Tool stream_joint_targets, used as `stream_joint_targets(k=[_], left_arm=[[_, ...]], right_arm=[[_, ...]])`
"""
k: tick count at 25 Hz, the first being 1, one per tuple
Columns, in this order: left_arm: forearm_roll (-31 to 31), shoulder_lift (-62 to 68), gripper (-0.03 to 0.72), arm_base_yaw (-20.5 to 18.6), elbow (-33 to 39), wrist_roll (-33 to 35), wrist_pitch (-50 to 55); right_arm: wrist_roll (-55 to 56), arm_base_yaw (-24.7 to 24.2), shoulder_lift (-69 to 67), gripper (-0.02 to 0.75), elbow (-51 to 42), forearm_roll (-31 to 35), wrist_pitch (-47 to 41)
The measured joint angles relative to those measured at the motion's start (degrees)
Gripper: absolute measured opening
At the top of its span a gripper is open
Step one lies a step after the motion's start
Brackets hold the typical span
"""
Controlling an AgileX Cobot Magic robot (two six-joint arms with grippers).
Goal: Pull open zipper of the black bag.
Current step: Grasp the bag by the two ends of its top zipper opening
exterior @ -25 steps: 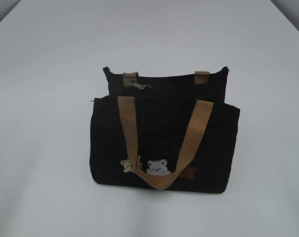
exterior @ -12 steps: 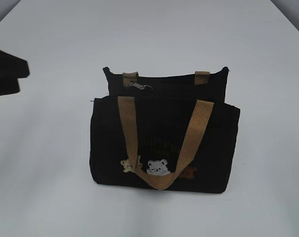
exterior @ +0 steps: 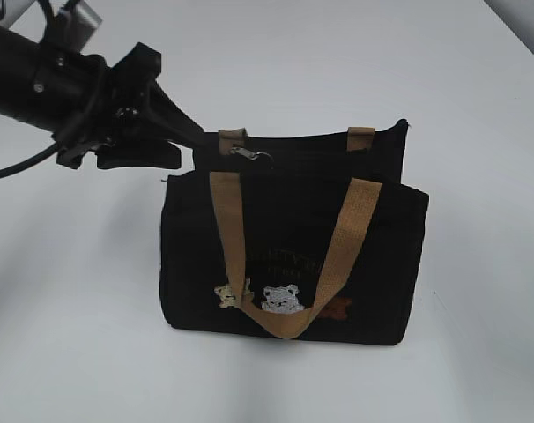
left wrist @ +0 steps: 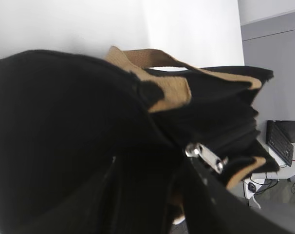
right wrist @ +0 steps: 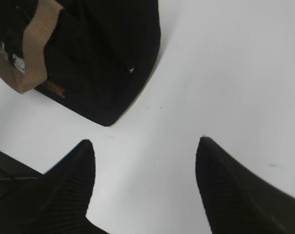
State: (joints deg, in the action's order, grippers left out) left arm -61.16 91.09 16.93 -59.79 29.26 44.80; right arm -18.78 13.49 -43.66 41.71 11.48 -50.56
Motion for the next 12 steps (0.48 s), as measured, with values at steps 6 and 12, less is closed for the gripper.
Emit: stream_joint_targets(k=[6, 12], left_arm=[[-0.41, 7.69, 0.32, 1.16, -6.46, 0.0, -1.28], [-1.35, 12.58, 0.238, 1.89, -11.49, 0.0, -1.51]], right_arm=[[-6.0, 5.3, -14.41, 0.504, 5.95, 2.13, 2.98], [-11.41, 11.62, -25.11, 0.504, 13.31, 2.35, 7.43]])
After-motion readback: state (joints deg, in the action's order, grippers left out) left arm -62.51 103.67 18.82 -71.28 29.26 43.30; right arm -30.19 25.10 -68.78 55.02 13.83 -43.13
